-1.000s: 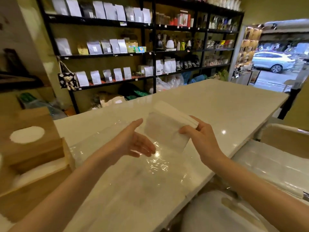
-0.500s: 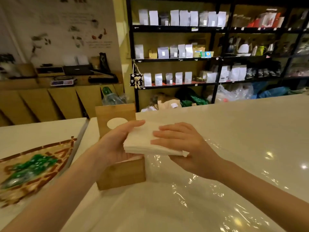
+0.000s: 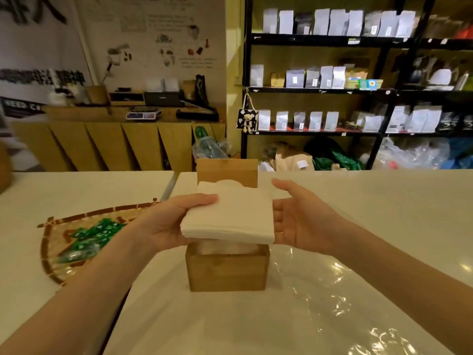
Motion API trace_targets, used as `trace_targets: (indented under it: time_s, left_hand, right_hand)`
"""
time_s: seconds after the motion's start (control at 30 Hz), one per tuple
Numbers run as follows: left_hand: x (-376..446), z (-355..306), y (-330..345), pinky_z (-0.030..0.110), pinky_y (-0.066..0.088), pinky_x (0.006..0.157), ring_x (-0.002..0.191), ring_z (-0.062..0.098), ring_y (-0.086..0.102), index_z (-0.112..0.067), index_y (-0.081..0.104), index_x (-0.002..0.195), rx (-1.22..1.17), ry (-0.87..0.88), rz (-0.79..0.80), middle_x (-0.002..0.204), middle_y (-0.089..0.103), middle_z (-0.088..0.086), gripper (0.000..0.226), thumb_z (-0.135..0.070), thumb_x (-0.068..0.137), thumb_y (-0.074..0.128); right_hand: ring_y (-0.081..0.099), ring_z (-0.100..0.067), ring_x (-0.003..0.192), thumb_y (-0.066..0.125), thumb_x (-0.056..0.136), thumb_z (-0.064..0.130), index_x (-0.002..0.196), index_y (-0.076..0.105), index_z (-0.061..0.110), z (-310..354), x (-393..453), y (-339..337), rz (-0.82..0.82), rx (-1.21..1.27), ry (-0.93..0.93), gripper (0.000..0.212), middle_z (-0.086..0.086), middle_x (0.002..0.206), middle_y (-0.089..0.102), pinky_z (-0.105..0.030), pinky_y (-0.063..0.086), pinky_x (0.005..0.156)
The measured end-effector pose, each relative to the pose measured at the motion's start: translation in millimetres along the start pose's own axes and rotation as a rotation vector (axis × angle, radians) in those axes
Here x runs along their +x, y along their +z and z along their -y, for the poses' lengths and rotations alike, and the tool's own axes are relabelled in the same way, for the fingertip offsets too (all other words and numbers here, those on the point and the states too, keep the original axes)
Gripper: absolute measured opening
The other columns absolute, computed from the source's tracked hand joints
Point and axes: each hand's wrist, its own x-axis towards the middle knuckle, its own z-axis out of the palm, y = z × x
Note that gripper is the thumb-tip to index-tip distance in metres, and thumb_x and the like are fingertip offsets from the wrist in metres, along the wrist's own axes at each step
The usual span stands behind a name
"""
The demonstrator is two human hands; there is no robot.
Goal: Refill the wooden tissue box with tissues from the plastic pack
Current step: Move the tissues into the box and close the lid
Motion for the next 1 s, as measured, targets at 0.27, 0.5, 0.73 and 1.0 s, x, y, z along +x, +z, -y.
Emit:
trace_targets:
  time_s: [0.27,0.5,0.73,1.0]
  left_hand:
    - [9,0,-12,0.034,0.057,0.068,0.095,0.022,0.066,-0.017,0.056,0.111,0.194,0.049,-0.152,0.103,0.068,0.007,0.031,-0.03,0.084,0.058]
    - [14,-2,-15,0.025,0.052,0.073,0.088,0.015,0.064,-0.015,0.065,0.103,0.64,0.221,-0.375,0.097,0.067,0.002,0.027,-0.03,0.081,0.064]
    - [18,-4,-13,0.04,0.045,0.086,0.073,0.008,0.048,-0.016,0.07,0.097,0.838,0.193,-0.407,0.1,0.062,0.0,0.024,-0.031,0.08,0.065]
    - [25,4,-16,0.038,0.036,0.097,0.112,0.014,0.041,-0.015,0.07,0.093,1.124,0.279,-0.519,0.107,0.047,-0.007,0.026,-0.035,0.077,0.067]
  right_hand:
    - [0.072,-0.015,0.078,0.059,0.087,0.014,0.114,0.057,0.003,3,25,2,-0.013,-0.315,-0.021,0.03,-0.008,0.099,0.072,-0.024,0.06,0.063]
    - [0.069,-0.015,0.081,0.061,0.086,0.017,0.101,0.064,0.008,3,32,0,-0.146,-0.535,-0.203,0.018,-0.005,0.093,0.07,-0.025,0.058,0.066]
    - [0.058,0.003,0.065,0.067,0.082,0.017,0.081,0.071,0.018,0,36,-3,-0.268,-0.736,-0.295,0.004,0.01,0.072,0.065,-0.005,0.041,0.053]
    - [0.053,0.001,0.069,0.063,0.085,0.021,0.098,0.072,0.015,-10,39,-3,-0.296,-1.066,-0.48,0.016,0.018,0.072,0.058,-0.004,0.041,0.056]
